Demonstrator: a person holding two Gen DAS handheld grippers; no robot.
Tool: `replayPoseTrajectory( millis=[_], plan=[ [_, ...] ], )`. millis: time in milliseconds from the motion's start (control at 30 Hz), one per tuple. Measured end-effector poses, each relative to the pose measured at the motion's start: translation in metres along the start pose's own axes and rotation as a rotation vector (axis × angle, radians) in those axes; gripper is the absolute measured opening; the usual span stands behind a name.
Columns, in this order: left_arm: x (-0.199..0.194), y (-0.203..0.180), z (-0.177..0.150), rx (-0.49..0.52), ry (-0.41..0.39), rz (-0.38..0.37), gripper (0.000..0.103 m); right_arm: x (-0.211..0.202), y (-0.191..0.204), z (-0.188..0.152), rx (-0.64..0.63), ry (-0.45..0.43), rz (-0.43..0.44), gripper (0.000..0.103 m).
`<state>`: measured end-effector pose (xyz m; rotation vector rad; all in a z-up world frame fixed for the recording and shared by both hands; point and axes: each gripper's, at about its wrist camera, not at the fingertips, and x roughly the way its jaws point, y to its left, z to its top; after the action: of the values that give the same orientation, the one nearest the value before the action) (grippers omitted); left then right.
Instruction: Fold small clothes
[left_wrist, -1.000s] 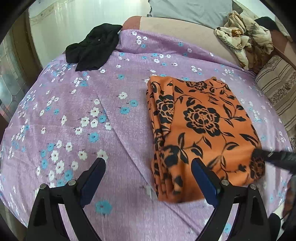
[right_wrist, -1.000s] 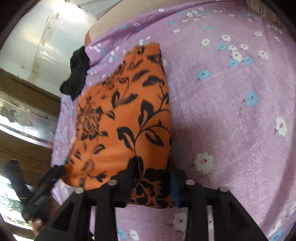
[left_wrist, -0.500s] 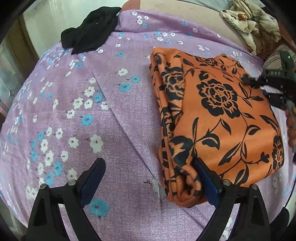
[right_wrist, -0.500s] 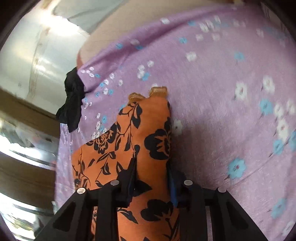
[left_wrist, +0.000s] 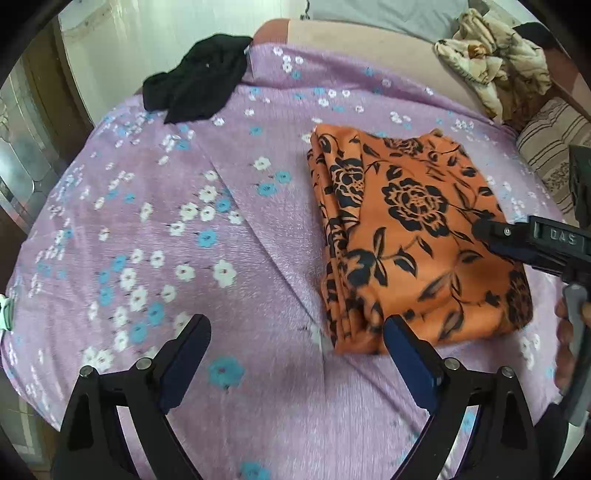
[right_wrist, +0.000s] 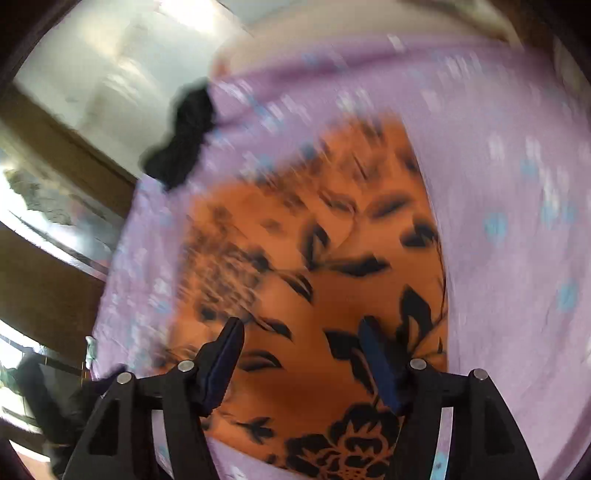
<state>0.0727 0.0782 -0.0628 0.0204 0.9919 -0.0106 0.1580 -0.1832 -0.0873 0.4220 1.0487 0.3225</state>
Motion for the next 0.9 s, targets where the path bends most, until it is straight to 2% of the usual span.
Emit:
replayPoseTrajectory(
  millis=[133,300,400,567,700,900],
  plan=[
    [-0.023,0.008,-0.005,-0.023,-0.039,-0.003,0.095,-0.052,0.030,-0.010,-0.061,-0.122,-0.023,0.067],
    [-0.044,0.009,-0.009,-0.045,-0.075,-0.019,0.095,-0.090,0.046,-0.051,-0.092,-0.165,-0.006,0.070],
    [-0.057,0.005,-0.012,-0.042,-0.096,-0.028,0.095,-0.101,0.055,-0.083,-0.103,-0.172,-0.027,0.070],
    [-0.073,-0.004,-0.014,-0.027,-0.127,-0.025,0.095,-0.110,0.068,-0.118,-0.171,-0.171,-0.097,0.074],
    [-0.081,-0.007,-0.015,-0.036,-0.145,-0.032,0.095,-0.112,0.076,-0.127,-0.221,-0.187,-0.150,0.075],
    [-0.090,-0.008,-0.016,-0.039,-0.165,-0.031,0.095,-0.120,0.090,-0.130,-0.272,-0.221,-0.171,0.076]
  ],
)
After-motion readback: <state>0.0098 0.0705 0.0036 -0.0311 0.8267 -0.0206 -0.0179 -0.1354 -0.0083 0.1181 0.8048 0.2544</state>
